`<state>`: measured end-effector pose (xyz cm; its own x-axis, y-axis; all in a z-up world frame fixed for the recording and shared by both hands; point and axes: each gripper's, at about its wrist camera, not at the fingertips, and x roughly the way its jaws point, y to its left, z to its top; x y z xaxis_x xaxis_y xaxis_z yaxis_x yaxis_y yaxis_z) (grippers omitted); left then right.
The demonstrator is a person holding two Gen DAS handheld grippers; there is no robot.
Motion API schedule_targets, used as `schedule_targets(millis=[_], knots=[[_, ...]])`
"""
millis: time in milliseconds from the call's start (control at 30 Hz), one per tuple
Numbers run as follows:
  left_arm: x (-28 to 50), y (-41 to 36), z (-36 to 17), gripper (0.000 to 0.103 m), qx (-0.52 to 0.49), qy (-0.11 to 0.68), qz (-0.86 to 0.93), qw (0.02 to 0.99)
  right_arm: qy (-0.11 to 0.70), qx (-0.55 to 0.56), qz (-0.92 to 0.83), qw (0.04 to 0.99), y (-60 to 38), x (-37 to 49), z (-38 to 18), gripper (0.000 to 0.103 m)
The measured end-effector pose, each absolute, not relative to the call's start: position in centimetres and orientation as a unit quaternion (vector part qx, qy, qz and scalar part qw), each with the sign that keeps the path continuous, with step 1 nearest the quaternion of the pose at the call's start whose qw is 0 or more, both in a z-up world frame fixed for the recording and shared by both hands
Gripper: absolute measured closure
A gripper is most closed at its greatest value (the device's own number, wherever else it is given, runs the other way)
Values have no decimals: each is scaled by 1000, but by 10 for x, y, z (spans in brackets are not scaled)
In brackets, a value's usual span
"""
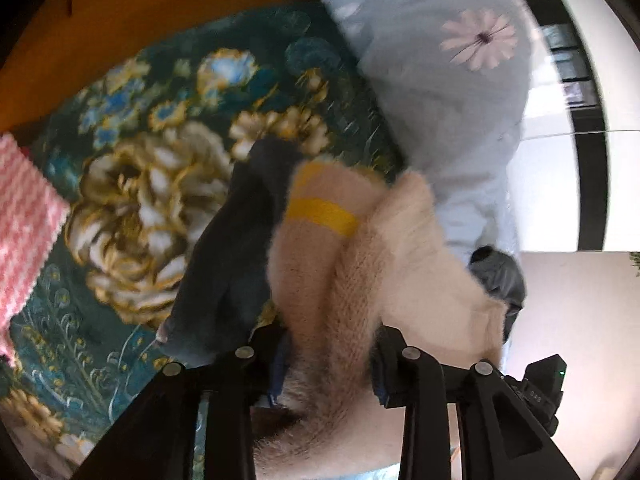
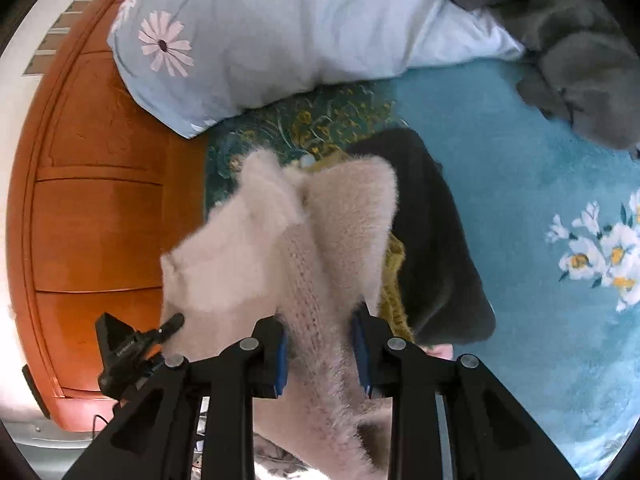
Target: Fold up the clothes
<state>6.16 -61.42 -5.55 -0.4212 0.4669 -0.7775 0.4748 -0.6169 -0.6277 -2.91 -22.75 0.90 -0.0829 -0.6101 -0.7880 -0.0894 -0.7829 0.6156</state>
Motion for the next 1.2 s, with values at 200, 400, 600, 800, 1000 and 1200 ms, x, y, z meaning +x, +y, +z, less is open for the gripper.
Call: schedule_targets(millis=[200,400,600,800,1000,1200], knots=[[55,-608,-39,70,519,413,-748,-10,-260,617,-710,219,-233,-41,26,75],[59,-612,-87,62,557,433,-708,29,-241,666,-684,174,-223,-39,-22,72],[56,-607,-34,74,501,422,-755,-19,-277,627,-699,203,-224,-49,5,73],[58,-606,21,74,448,411,-791,-68,-289,568,-729,250,-217,-40,53,73],[39,-622,-66,73,535,431,-727,11,-273,636,-698,185,-220,-46,-17,73],[49,-632,-58,58,531,448,-719,20,-273,634,-698,192,-216,-43,-10,61]])
